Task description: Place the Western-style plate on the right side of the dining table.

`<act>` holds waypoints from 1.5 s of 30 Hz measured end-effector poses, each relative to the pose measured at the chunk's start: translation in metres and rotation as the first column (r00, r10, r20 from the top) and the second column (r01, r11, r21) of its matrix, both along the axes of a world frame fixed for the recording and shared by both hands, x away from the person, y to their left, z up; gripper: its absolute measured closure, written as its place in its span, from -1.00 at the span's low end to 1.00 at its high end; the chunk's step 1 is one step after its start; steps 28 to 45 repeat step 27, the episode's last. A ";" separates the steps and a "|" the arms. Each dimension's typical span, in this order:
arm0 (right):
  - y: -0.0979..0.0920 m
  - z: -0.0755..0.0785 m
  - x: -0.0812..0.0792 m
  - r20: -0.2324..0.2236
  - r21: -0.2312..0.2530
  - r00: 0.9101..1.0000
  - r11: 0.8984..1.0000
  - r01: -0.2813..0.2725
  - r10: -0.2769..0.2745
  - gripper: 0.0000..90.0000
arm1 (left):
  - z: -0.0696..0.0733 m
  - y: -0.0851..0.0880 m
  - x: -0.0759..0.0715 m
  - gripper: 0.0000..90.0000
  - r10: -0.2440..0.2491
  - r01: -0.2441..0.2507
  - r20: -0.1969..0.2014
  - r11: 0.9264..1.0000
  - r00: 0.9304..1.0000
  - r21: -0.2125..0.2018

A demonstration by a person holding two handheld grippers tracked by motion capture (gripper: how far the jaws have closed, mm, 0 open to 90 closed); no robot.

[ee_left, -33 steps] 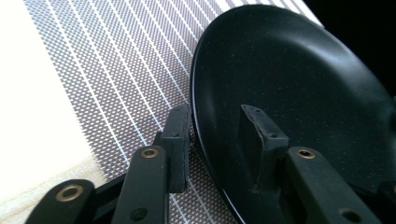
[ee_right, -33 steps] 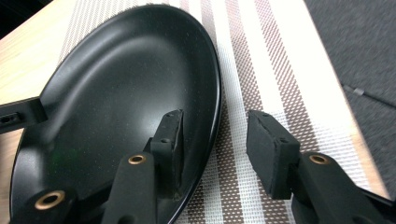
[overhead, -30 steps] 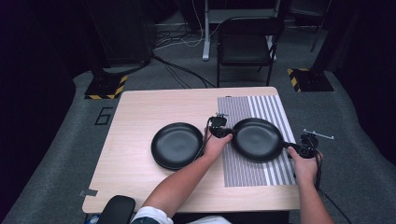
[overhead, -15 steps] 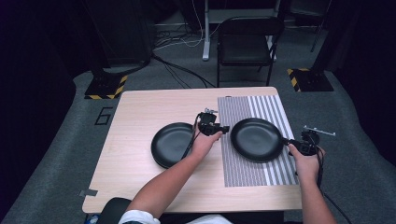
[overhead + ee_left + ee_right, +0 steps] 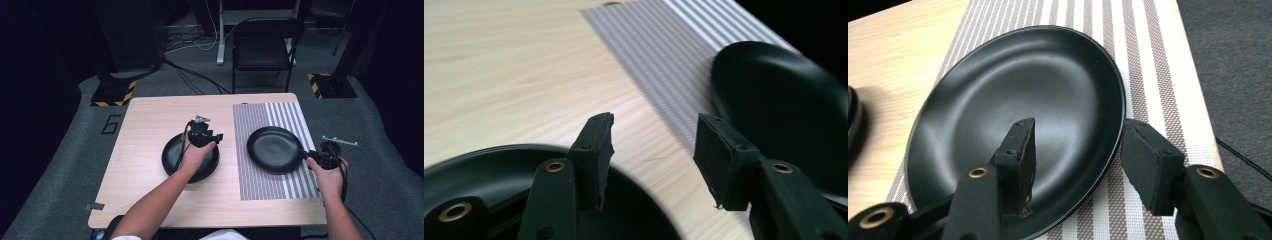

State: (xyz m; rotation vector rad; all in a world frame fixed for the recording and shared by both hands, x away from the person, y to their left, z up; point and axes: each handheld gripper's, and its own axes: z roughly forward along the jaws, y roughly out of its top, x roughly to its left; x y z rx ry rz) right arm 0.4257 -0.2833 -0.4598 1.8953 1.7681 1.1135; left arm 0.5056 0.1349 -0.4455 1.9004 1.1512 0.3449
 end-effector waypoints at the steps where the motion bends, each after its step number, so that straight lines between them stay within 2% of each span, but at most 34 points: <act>1: 0.000 0.001 -0.001 -0.004 0.004 1.000 1.000 -0.001 0.001 0.05 | 0.000 0.006 -0.001 0.08 0.007 -0.007 0.001 1.000 1.000 0.002; 4: 0.000 0.001 -0.004 -0.002 -0.007 1.000 1.000 -0.004 0.004 0.05 | 0.001 0.023 -0.004 0.08 0.034 -0.034 -0.011 0.999 0.999 -0.022; 7: -0.001 0.001 -0.007 0.003 -0.016 1.000 1.000 -0.009 0.010 0.05 | 0.001 0.038 -0.009 0.08 0.054 -0.054 0.001 0.998 0.999 -0.021; 14: -0.004 -0.005 -0.012 -0.003 -0.005 1.000 1.000 -0.002 0.002 0.04 | -0.003 0.072 -0.020 0.06 0.096 -0.095 0.012 0.995 0.995 -0.008; 19: -0.004 -0.009 -0.013 0.000 0.008 1.000 1.000 0.003 -0.003 0.03 | -0.009 0.098 -0.027 0.05 0.121 -0.121 -0.004 0.993 0.993 -0.014; 23: -0.004 -0.013 -0.016 0.032 0.023 0.999 1.000 -0.007 0.006 -0.03 | -0.010 0.115 -0.033 0.02 0.135 -0.135 0.002 0.990 0.991 -0.033; 25: -0.006 -0.014 -0.018 0.046 0.023 0.999 1.000 -0.015 0.014 -0.07 | -0.011 0.122 -0.036 0.00 0.141 -0.140 0.015 0.990 0.990 -0.029; 27: -0.007 -0.016 -0.019 0.052 -0.006 0.998 1.000 -0.021 0.022 -0.08 | -0.011 0.124 -0.038 -0.01 0.144 -0.144 0.021 0.989 0.989 -0.027; 45: -0.007 -0.016 -0.019 0.052 -0.006 0.998 1.000 -0.021 0.022 -0.08 | -0.011 0.124 -0.038 -0.01 0.144 -0.144 0.021 0.989 0.989 -0.027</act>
